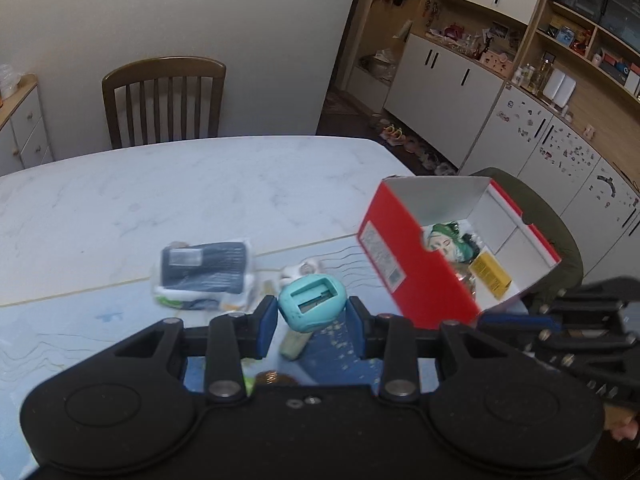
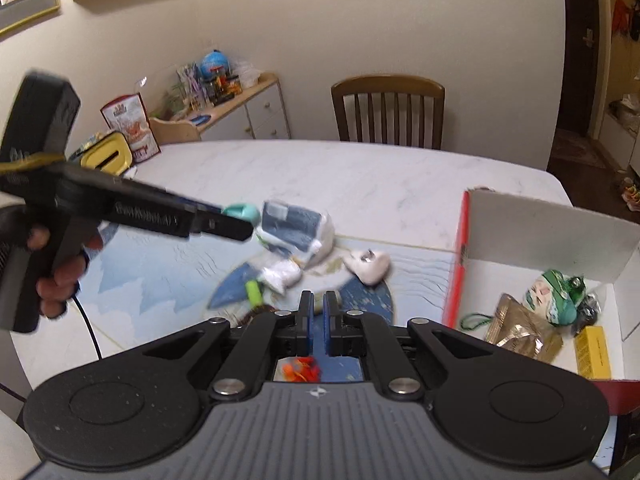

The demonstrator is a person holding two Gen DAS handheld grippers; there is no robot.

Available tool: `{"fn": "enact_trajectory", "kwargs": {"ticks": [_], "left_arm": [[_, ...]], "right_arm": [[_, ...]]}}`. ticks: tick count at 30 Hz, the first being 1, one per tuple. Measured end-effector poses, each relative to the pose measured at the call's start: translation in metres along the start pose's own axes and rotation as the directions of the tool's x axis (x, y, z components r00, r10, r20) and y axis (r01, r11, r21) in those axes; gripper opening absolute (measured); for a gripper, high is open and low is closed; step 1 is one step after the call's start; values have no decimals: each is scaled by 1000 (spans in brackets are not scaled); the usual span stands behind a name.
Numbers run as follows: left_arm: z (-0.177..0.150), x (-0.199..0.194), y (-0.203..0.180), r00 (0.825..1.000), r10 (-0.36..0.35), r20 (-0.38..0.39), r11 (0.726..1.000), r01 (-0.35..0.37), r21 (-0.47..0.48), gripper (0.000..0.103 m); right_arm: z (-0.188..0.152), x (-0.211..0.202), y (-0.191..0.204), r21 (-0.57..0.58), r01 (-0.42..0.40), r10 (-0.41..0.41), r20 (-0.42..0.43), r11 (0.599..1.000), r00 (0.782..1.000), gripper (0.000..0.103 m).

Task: Organize objects
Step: 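Lift and carry the teal eraser and red toy over the shoebox with both grippers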

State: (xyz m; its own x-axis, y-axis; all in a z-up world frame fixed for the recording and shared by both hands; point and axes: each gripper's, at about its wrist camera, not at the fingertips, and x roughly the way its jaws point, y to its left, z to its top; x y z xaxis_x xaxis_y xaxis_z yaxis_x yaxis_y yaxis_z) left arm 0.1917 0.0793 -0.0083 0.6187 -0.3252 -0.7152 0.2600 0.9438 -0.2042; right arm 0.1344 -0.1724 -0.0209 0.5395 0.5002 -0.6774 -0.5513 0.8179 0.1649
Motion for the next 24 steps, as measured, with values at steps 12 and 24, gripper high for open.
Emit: {"fn": "enact_trajectory", "kwargs": {"ticks": [12, 24], "left_arm": [[-20, 15, -3, 999, 6, -46, 998, -9, -56, 35], [-33, 9, 31, 997, 23, -72, 997, -29, -73, 35]], "right_arm": [[-41, 65, 11, -51, -77, 68, -168, 996, 983, 15], [-47, 128, 28, -74, -15, -2, -229, 997, 973, 47]]}}
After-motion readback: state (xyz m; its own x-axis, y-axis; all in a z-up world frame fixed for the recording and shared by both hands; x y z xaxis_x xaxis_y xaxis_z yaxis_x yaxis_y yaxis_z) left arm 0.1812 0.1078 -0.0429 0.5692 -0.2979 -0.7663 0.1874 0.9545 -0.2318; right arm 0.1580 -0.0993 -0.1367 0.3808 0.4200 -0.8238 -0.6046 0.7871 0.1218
